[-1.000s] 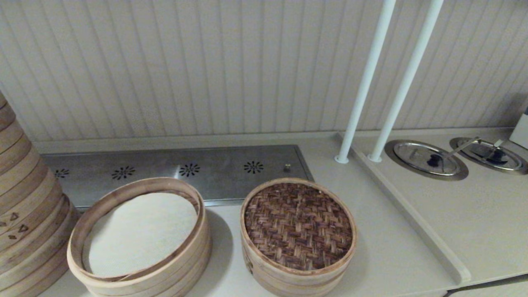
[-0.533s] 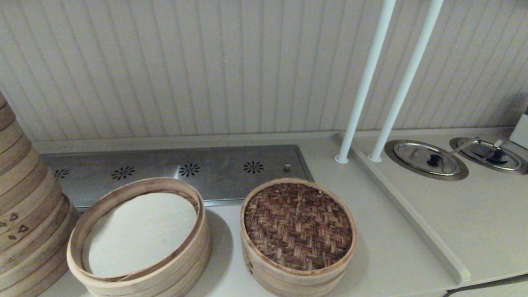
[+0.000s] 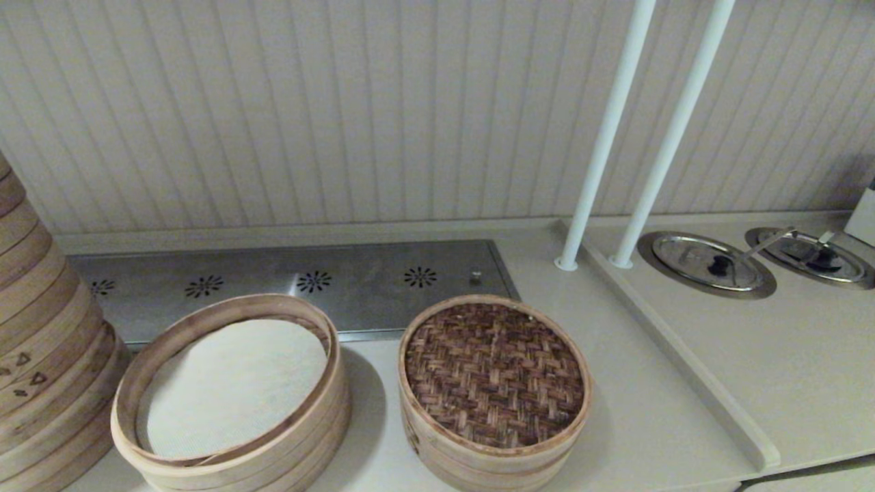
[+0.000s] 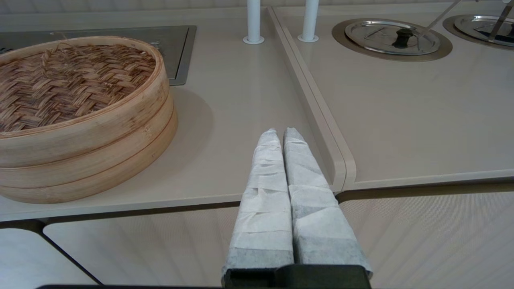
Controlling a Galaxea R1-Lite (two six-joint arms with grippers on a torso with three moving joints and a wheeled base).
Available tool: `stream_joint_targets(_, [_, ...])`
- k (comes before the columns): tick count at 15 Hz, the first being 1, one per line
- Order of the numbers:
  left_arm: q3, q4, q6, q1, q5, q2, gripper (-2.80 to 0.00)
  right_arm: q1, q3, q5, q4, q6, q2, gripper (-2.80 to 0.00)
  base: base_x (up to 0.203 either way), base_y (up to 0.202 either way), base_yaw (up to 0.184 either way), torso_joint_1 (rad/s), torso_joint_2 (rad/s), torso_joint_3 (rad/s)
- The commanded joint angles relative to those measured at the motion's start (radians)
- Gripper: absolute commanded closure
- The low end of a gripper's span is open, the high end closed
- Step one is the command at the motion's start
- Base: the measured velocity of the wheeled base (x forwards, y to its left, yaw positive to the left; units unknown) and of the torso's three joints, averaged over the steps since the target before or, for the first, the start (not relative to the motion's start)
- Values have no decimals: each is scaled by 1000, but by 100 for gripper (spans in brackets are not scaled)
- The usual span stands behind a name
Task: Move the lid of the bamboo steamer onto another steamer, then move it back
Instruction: Pick up the steamer
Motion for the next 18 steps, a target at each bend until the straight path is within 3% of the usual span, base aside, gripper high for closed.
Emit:
stream_joint_targets(1, [0,1,-1,0,1,1,0,0,3,-1,0,0,2,0,0,0,0,0,0,0])
stream_joint_targets(18, [-2,2,7,-5,-1,0,0,0,3,-1,0,-2,0,0,0,0,0,0,0,0])
